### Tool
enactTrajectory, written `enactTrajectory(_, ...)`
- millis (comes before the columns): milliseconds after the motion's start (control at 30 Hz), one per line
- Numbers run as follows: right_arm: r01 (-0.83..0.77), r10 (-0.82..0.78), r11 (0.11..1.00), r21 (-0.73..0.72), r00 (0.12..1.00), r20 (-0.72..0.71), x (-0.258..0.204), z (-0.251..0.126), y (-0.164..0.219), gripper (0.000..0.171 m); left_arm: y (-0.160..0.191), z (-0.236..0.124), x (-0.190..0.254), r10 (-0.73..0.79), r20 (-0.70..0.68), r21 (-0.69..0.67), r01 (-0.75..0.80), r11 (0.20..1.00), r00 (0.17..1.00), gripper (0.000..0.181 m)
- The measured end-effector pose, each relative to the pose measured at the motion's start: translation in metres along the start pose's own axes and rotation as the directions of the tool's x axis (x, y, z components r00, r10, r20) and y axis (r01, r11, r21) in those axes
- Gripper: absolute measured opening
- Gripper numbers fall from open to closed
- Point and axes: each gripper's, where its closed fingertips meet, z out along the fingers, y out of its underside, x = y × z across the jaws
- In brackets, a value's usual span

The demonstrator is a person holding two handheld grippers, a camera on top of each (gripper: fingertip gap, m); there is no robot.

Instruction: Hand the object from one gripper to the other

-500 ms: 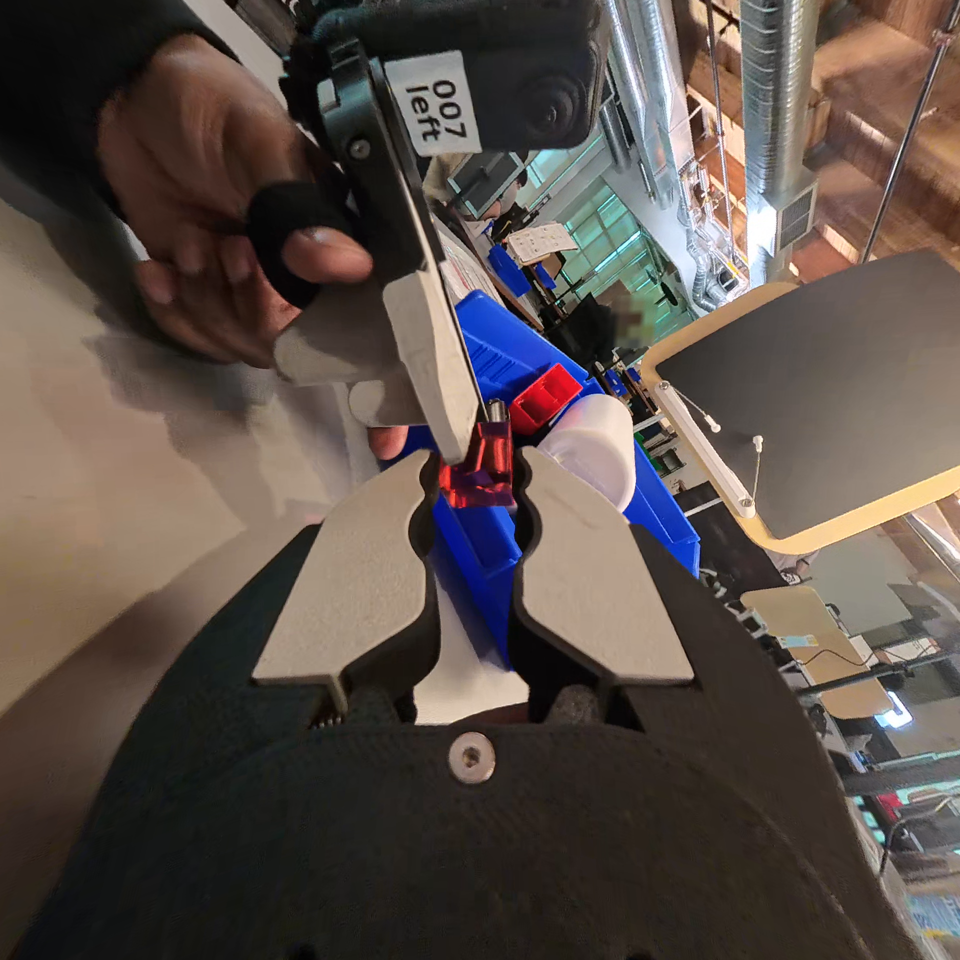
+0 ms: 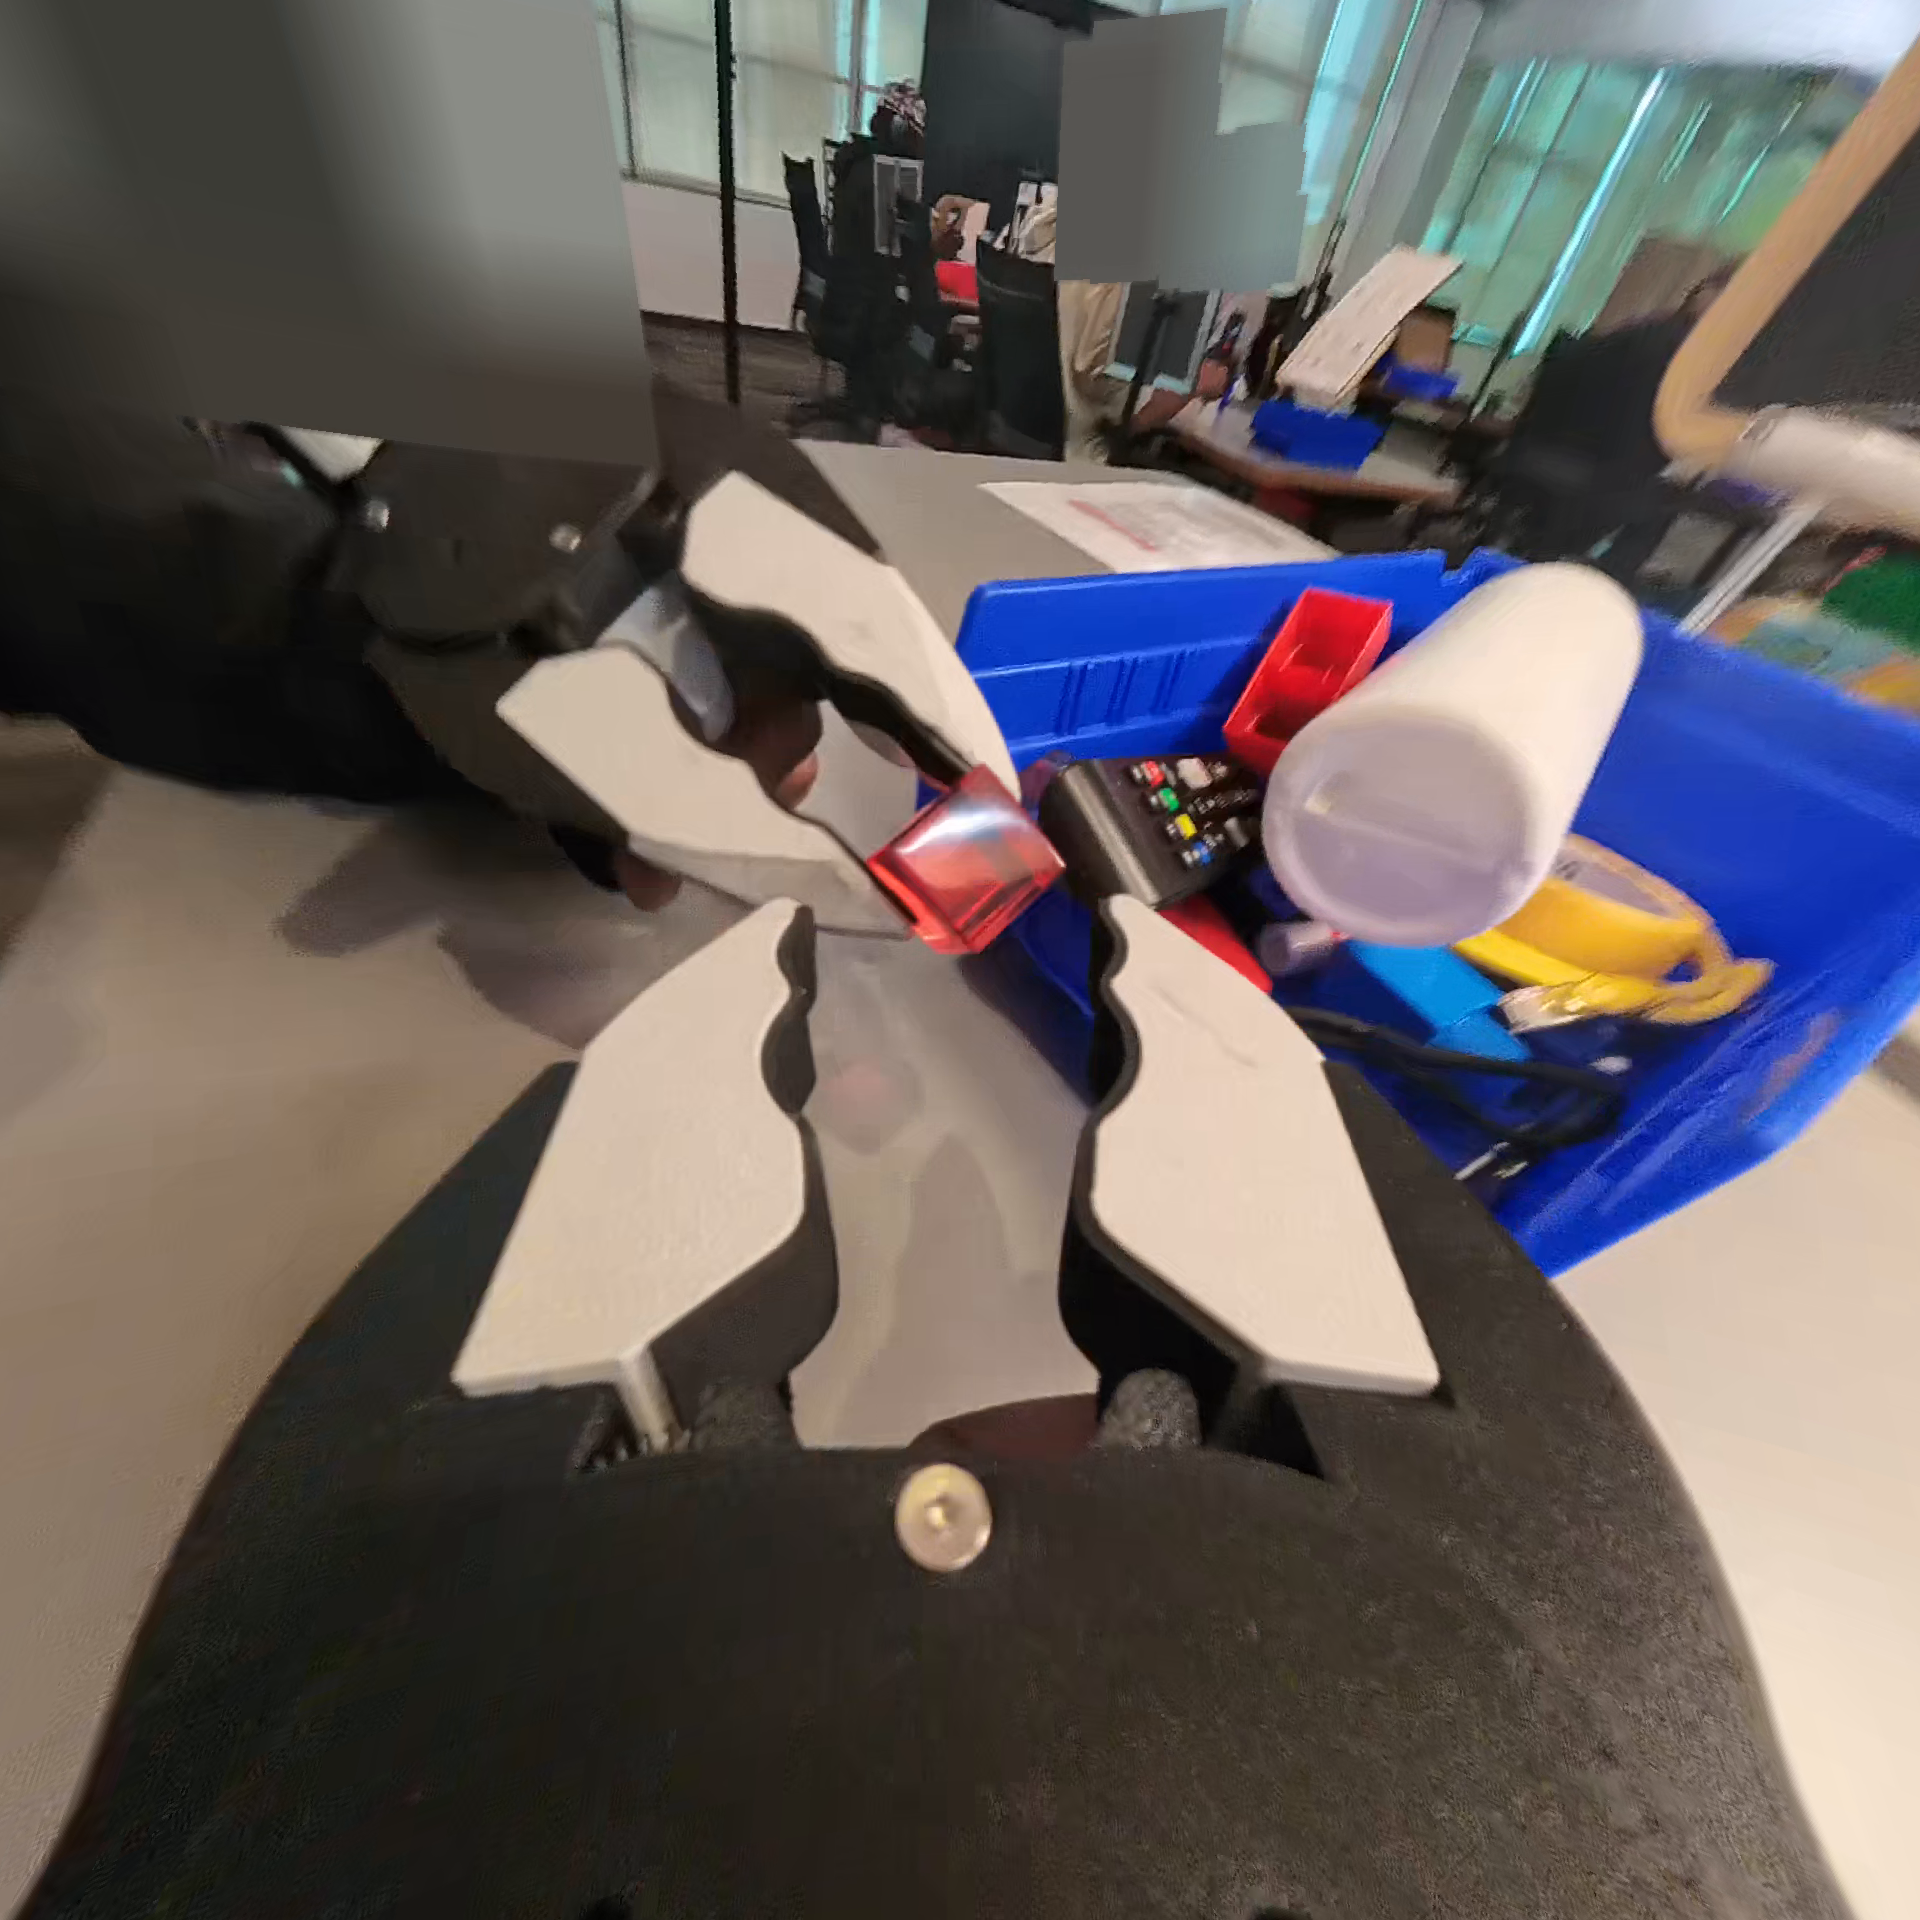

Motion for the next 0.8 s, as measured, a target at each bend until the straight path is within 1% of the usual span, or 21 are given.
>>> enactTrajectory(100,-0.201,0.201,0.98,0.0,0.977,0.069,0.002,-0.001,-0.001,0.053,0.0,0.0,0.004,0.155,0.035,-0.013,-0.154,0.988,0.987,0.027)
enactTrajectory(167,-0.295,0.295,0.955,-0.02,0.947,0.127,-0.002,0.001,0.001,0.052,-0.001,0.0,0.007,0.205,0.041,-0.012,-0.205,0.979,0.978,0.027)
enactTrajectory(233,-0.365,0.366,0.93,-0.035,0.913,0.179,-0.007,0.001,0.001,0.05,-0.002,0.0,0.009,0.225,0.046,-0.006,-0.225,0.974,0.973,0.027)
enactTrajectory(367,-0.401,0.406,0.914,-0.067,0.892,0.197,-0.012,0.003,0.004,0.044,-0.002,0.0,0.01,0.255,0.05,-0.003,-0.255,0.967,0.966,0.027)
enactTrajectory(467,-0.395,0.404,0.915,-0.087,0.898,0.175,-0.012,0.005,0.007,0.031,-0.002,0.001,0.011,0.264,0.053,-0.003,-0.265,0.964,0.963,0.027)
enactTrajectory(567,-0.358,0.365,0.931,-0.076,0.922,0.129,-0.008,0.006,0.007,0.03,0.0,0.001,0.009,0.253,0.057,-0.002,-0.254,0.967,0.966,0.027)
enactTrajectory(633,-0.276,0.28,0.959,-0.062,0.958,0.07,-0.003,0.005,0.007,0.029,0.002,0.001,0.009,0.201,0.026,-0.001,-0.201,0.98,0.979,0.028)
enactTrajectory(667,-0.215,0.217,0.975,-0.058,0.976,0.032,0.0,0.004,0.007,0.028,0.003,0.001,0.009,0.152,0.006,0.003,-0.152,0.988,0.988,0.03)
enactTrajectory(733,-0.072,0.069,0.995,-0.064,0.997,-0.043,0.005,0.003,0.007,0.028,0.003,0.001,0.007,0.001,-0.054,-0.003,-0.001,1.0,0.999,0.038)
enactTrajectory(800,0.053,-0.06,0.995,-0.079,0.994,-0.088,0.006,0.002,0.007,0.027,0.004,0.001,0.006,-0.175,-0.125,-0.036,0.172,0.984,0.977,0.048)
